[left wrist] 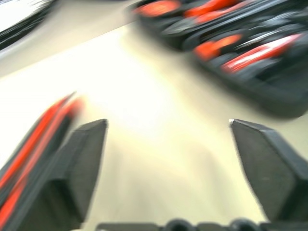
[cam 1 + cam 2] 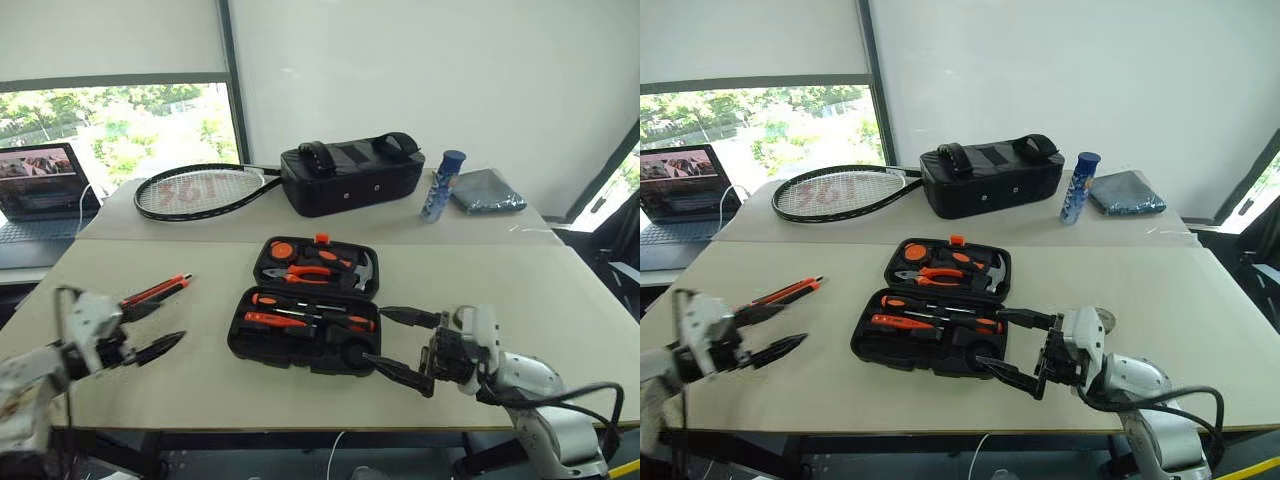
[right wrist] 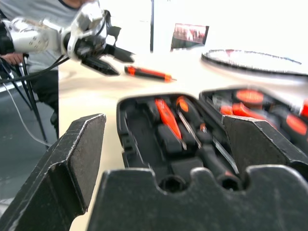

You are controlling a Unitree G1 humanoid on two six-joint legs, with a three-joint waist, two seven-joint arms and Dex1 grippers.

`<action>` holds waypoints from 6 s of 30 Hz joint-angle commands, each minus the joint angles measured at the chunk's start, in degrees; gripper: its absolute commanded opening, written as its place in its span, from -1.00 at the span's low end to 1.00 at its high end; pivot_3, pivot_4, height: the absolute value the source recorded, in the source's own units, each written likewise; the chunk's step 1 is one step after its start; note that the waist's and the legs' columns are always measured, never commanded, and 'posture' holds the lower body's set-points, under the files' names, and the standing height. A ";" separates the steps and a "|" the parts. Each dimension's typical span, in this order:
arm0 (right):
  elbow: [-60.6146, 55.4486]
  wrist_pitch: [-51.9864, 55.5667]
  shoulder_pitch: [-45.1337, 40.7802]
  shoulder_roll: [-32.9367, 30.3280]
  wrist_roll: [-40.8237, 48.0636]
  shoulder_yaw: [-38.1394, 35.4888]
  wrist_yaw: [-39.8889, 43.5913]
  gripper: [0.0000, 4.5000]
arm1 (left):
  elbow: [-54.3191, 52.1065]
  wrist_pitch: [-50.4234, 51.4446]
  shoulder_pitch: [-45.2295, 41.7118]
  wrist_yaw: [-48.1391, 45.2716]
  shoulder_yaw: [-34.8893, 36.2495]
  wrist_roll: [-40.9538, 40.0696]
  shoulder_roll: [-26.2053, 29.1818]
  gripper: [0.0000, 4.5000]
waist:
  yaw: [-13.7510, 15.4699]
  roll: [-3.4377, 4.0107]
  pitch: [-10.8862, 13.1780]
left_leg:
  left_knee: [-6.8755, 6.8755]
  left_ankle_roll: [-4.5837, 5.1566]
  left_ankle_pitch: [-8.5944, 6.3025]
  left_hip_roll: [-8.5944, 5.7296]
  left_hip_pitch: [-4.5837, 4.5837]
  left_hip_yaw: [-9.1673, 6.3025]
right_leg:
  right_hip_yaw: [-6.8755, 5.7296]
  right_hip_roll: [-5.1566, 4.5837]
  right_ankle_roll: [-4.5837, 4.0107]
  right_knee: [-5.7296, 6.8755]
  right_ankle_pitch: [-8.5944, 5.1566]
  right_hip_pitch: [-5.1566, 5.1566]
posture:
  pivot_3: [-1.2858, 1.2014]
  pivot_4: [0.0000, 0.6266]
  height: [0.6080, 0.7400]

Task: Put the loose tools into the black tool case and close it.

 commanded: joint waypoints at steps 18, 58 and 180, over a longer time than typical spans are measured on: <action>-2.73 0.00 -1.62 -1.64 1.55 -0.95 -1.90 1.00 | 23.41 3.80 -24.80 1.71 -10.41 7.42 9.70 0.98 | 2.23 -0.48 -0.12 | -0.18 -0.40 0.22 0.05 0.08 0.19 | -0.27 -0.08 -0.21 0.06 -0.13 0.04 | 0.03 -0.52 1.00; -8.54 5.47 1.78 -4.76 4.18 -4.00 -9.38 1.00 | 47.87 -5.94 -44.78 -15.48 -24.25 18.57 4.70 -0.21 | 1.58 -0.50 -0.12 | -0.14 -0.43 0.16 0.01 -0.15 0.00 | -0.39 -0.05 -0.25 0.16 -0.14 -0.02 | 0.03 -0.52 1.00; -12.71 6.64 13.56 -4.87 3.67 -6.57 -10.80 1.00 | 9.43 -15.93 -43.44 -22.86 -47.88 17.23 -12.80 -0.96 | 1.23 -0.39 -0.14 | -0.08 -0.38 0.14 -0.04 0.60 0.01 | -0.05 0.06 -0.04 0.01 -0.30 0.88 | 0.03 -0.52 1.00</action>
